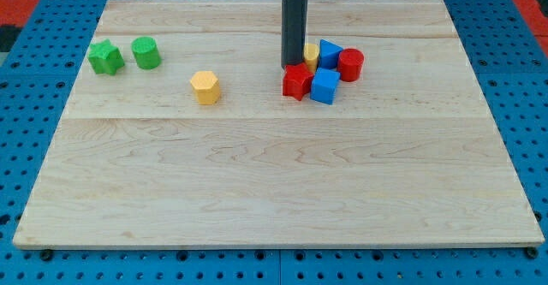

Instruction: Locate the arm parallel right to the red circle

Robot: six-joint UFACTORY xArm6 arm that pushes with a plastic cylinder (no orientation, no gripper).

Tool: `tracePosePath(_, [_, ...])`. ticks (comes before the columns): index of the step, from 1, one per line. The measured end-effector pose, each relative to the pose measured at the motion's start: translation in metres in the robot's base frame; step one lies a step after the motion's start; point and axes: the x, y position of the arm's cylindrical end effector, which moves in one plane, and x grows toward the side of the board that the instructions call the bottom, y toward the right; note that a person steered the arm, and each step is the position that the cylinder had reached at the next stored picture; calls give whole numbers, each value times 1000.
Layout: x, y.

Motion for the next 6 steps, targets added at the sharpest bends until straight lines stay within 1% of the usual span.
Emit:
tracePosePath(1, [-31, -9])
tracePosePath(2, [-72, 16])
tracePosePath(3, [-75, 99])
tracePosePath(4, [-63, 174])
tracePosePath(5, [-36, 181])
tracePosePath(6, [-19, 175])
